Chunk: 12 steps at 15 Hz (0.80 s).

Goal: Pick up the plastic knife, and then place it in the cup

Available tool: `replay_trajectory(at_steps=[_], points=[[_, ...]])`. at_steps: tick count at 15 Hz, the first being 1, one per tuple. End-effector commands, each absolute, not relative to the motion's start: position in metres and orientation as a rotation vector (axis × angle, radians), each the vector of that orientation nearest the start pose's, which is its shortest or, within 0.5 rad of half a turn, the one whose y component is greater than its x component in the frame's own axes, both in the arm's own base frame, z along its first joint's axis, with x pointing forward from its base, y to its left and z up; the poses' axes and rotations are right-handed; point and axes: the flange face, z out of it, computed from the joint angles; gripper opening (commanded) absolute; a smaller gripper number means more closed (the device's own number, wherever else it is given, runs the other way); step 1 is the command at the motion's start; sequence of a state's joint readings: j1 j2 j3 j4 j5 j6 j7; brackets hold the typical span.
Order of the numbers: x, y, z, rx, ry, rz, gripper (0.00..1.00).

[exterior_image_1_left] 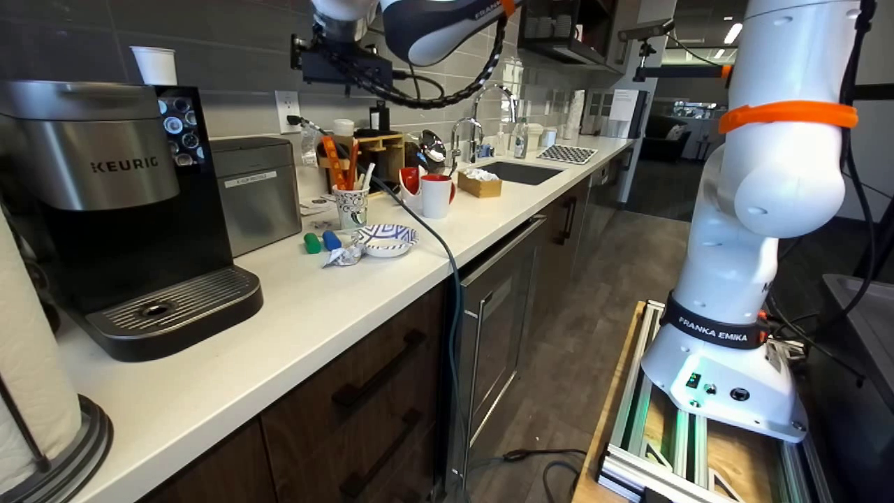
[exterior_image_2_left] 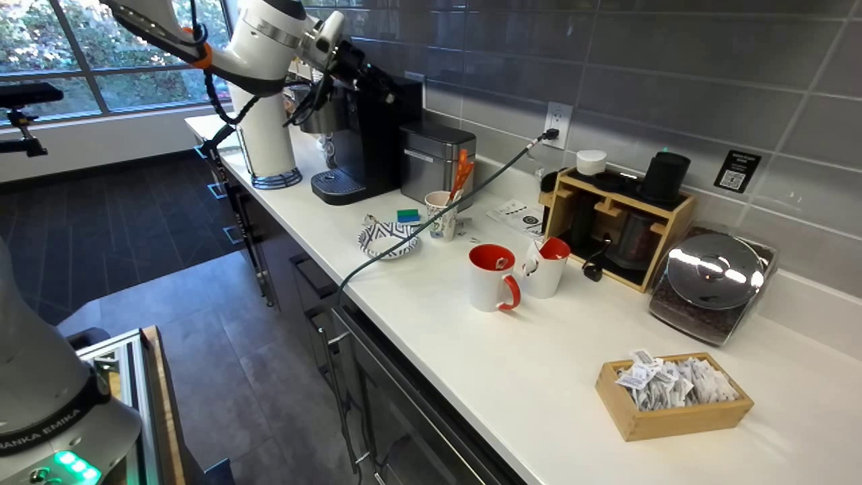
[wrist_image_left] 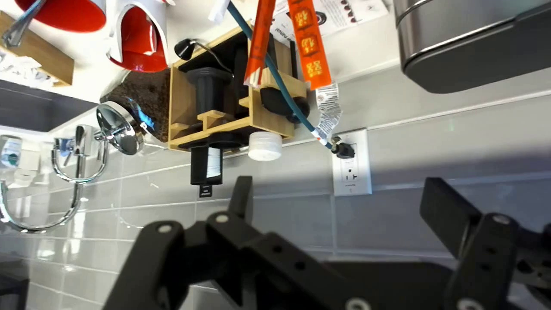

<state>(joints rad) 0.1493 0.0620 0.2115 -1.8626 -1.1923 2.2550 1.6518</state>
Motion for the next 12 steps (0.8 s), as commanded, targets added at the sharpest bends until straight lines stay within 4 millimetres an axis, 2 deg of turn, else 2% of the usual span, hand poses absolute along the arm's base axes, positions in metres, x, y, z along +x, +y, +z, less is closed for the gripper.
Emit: replay_trajectory(at_steps=[1,4,9,10,11,12], points=[[0.545,0.180,0.550,-2.958,0.693,-1.500,1.00],[0.525,0.176,0.557,-2.995,0.485,-1.363,1.00],[0.503,0.176,0.548,-2.992,0.159,-1.133,1.00],[0.502,0.178,0.545,-2.972,0.104,-1.092,1.00],[0.514,0.178,0.552,-2.999,0.197,-1.151,1.00],[0.513,0.179,0.551,-2.998,0.174,-1.139,1.00]])
